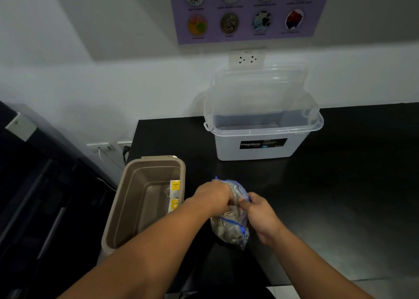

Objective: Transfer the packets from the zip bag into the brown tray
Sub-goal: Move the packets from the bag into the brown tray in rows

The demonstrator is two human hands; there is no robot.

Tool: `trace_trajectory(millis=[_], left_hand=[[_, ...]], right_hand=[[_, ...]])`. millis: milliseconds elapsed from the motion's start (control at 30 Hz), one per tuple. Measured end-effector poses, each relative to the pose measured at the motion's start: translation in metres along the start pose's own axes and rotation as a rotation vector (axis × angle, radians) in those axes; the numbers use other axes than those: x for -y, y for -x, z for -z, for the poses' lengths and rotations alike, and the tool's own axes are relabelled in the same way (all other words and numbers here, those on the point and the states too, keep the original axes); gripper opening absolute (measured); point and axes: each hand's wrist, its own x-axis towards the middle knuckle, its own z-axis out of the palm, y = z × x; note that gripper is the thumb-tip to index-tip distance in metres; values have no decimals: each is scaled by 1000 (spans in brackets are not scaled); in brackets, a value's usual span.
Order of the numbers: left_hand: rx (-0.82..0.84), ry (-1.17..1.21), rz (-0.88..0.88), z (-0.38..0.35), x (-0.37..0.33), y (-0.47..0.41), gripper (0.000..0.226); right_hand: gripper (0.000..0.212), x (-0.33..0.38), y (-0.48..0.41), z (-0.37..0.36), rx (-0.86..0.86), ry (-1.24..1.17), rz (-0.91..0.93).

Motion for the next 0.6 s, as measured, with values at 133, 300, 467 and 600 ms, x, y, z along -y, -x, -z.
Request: trace_trajectory(millis=[133,300,467,600], left_hand=[[89,98,98,7,-1,-1,23],[-24,303,102,25,16,7,14],[-78,511,103,42,22,15,11],[-6,557,99,50,22,21,21]], right_hand=[[16,1,1,1,-8,-4,-5],[15,1,2,-1,-13,-22,-15],[17,4,3,-3,7,-37,-55],[18,5,2,-3,4,-30,-55]])
